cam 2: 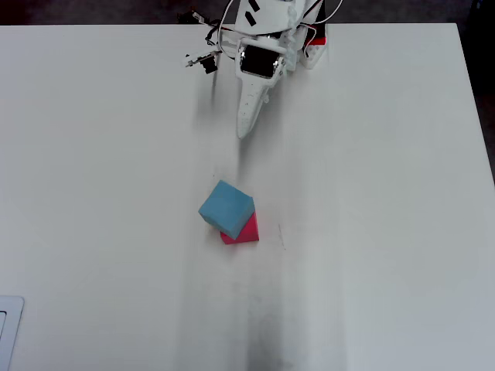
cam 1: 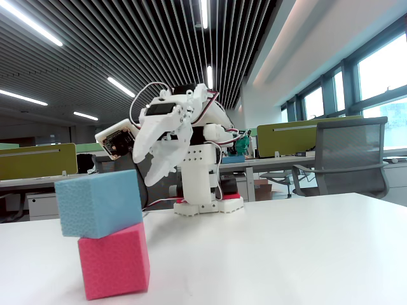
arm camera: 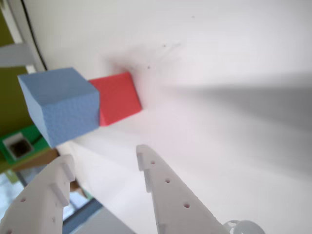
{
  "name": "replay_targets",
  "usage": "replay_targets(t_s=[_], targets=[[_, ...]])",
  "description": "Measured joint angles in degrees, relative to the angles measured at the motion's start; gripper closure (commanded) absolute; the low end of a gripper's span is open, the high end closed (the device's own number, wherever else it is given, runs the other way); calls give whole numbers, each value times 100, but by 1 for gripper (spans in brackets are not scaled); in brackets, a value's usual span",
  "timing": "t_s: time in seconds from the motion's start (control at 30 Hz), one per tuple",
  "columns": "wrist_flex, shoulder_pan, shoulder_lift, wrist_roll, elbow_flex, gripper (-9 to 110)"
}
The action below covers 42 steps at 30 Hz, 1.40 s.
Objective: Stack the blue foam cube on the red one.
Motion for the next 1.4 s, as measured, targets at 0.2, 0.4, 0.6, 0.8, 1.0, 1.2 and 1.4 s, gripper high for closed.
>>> replay_targets(t_s=[0.2, 0.4, 0.6, 0.8, 1.0, 1.2, 1.4], targets=[[0, -141, 62, 0, 53, 87], [0, -141, 62, 0, 53, 87], [0, -141, 62, 0, 53, 82], [0, -141, 62, 0, 53, 80], [0, -141, 62, 0, 53, 80], [0, -141, 62, 0, 53, 80], [0, -141, 62, 0, 53, 80]])
